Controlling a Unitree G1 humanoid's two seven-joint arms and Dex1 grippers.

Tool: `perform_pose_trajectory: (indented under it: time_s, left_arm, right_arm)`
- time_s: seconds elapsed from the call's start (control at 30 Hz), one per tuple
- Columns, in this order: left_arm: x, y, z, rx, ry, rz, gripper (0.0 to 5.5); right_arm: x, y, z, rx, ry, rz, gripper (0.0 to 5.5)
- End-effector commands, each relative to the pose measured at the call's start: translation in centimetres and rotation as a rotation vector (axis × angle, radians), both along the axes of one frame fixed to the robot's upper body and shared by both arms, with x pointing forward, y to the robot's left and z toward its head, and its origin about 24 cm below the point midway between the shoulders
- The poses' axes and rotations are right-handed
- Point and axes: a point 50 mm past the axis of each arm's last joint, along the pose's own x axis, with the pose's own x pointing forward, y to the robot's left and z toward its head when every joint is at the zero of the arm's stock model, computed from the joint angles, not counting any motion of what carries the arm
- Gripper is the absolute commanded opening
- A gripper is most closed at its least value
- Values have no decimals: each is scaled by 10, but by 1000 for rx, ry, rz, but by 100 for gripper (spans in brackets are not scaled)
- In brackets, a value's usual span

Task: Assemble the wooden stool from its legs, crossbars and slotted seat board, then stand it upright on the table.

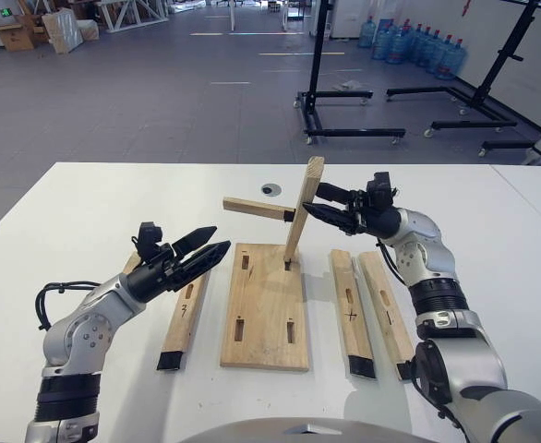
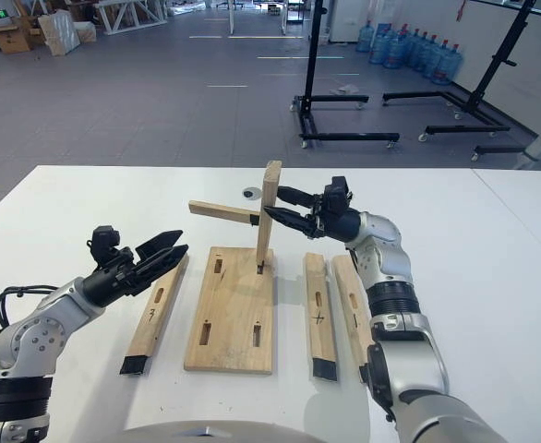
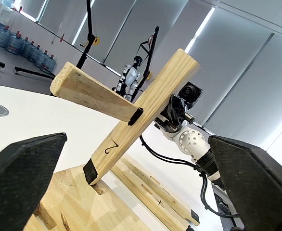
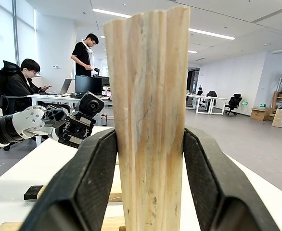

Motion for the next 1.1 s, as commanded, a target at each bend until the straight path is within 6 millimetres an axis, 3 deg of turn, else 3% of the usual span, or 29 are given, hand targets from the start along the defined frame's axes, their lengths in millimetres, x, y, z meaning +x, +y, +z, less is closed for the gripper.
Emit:
perform_pose_trajectory:
  time_s: [0.03,0.4,0.7,1.1]
  left_arm:
    - [2,-2,2,18,-12,-2,540]
    - [2,0,0,19,-12,6,540]
    - [3,1,-1,23,-6,8,540]
    - [3,-2,-5,18,-5,11,540]
  right_arm:
    - [3,-1,13,0,-36,7,205]
    - [-2,-6,6,-57,0,66,205]
    - [-6,4,-15,-85,85,113,205]
    - [6,-2,-31,-207,209,98,205]
